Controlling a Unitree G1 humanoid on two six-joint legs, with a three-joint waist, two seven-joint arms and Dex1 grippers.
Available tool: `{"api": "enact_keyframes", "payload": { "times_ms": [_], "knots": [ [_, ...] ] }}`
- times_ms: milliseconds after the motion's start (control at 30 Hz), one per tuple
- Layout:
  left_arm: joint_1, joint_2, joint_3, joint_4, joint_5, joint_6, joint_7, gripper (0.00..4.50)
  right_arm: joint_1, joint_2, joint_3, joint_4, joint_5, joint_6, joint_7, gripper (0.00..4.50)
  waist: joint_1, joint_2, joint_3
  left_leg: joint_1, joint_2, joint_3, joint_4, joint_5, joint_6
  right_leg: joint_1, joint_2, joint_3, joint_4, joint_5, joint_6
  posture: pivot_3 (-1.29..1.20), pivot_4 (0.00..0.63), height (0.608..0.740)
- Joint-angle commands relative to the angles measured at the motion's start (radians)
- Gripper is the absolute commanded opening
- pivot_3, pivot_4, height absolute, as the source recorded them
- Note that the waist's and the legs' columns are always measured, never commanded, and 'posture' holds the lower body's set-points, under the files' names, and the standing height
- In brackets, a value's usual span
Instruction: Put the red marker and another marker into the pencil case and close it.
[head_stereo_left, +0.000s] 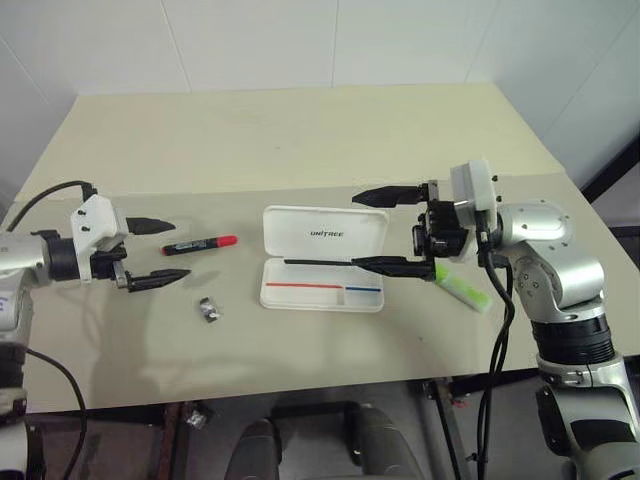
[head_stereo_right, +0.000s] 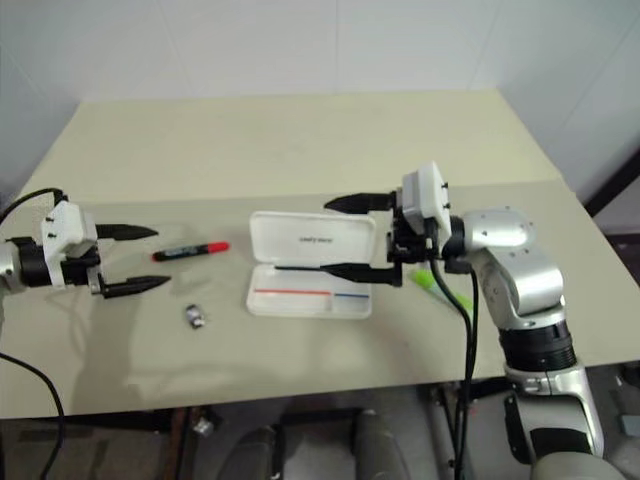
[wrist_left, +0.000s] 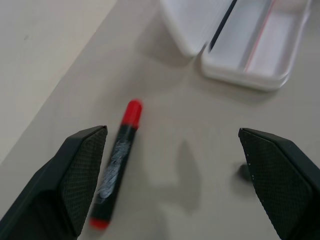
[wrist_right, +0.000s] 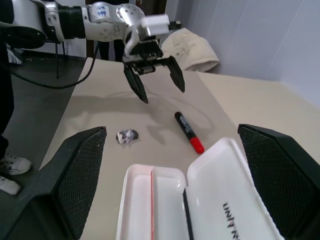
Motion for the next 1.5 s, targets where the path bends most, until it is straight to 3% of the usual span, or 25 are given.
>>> {"api": "enact_keyframes", "payload": {
  "times_ms": [33,467,833,933,1100,1167,1267,1500],
  "knots": [
    [-0.118,-0.014,-0.077,0.145,0.106,-0.071,0.020,4.50,0.023,-0.023,-0.028,-0.025,-0.008,-0.023,-0.010,4.46,0.007,0.000,0.000,0.000,0.000,0.000,0.000,0.000,0.000,0.000,0.000,0.000,0.000,0.000,0.000,0.00,0.150,0.740],
    [-0.534,-0.099,-0.299,0.726,0.386,-0.160,0.046,4.50,0.079,-0.010,-0.025,-0.061,-0.032,-0.036,-0.091,4.46,0.021,-0.001,0.000,-0.002,0.000,0.001,0.000,-0.003,0.003,-0.003,0.002,0.000,0.000,0.009,0.018,0.00,0.150,0.740],
    [-0.656,-0.158,-0.373,0.898,0.531,-0.161,0.125,4.50,0.136,-0.032,-0.056,-0.147,-0.016,0.003,-0.164,4.46,0.026,-0.002,0.000,-0.014,0.000,0.001,0.005,-0.004,0.005,-0.013,0.001,0.000,0.004,0.011,0.020,0.00,0.150,0.740],
    [-0.667,-0.176,-0.380,0.913,0.554,-0.152,0.141,3.88,0.153,-0.038,-0.067,-0.172,-0.011,0.014,-0.185,4.50,0.027,-0.002,0.000,-0.014,0.000,0.001,0.009,-0.004,0.005,-0.013,0.001,0.000,0.006,0.011,0.020,0.00,0.150,0.740],
    [-0.670,-0.192,-0.369,0.926,0.567,-0.133,0.137,2.22,0.168,-0.052,-0.079,-0.191,-0.007,0.021,-0.201,4.50,0.025,-0.002,0.000,-0.014,0.000,0.001,0.014,-0.003,0.006,-0.010,0.001,0.000,0.005,0.012,0.016,0.00,0.150,0.740],
    [-0.669,-0.197,-0.366,0.927,0.568,-0.128,0.144,1.56,0.170,-0.058,-0.081,-0.194,-0.005,0.021,-0.205,4.50,0.025,-0.002,0.000,-0.014,0.000,0.001,0.014,-0.002,0.009,-0.008,0.001,0.000,0.001,0.009,0.004,0.00,0.150,0.740],
    [-0.665,-0.201,-0.363,0.926,0.571,-0.131,0.149,0.63,0.174,-0.065,-0.083,-0.198,-0.001,0.020,-0.211,4.50,0.025,-0.002,0.000,-0.013,0.000,0.001,0.016,-0.001,0.009,-0.006,0.001,0.001,0.000,0.010,0.004,0.00,0.150,0.740],
    [-0.657,-0.186,-0.330,0.904,0.543,-0.223,0.140,0.62,0.186,-0.065,-0.073,-0.191,-0.013,0.009,-0.221,4.50,0.026,-0.002,0.000,-0.014,0.000,0.001,0.015,-0.001,0.009,-0.006,0.001,0.000,0.000,0.010,0.005,0.00,0.150,0.740]
  ]
}}
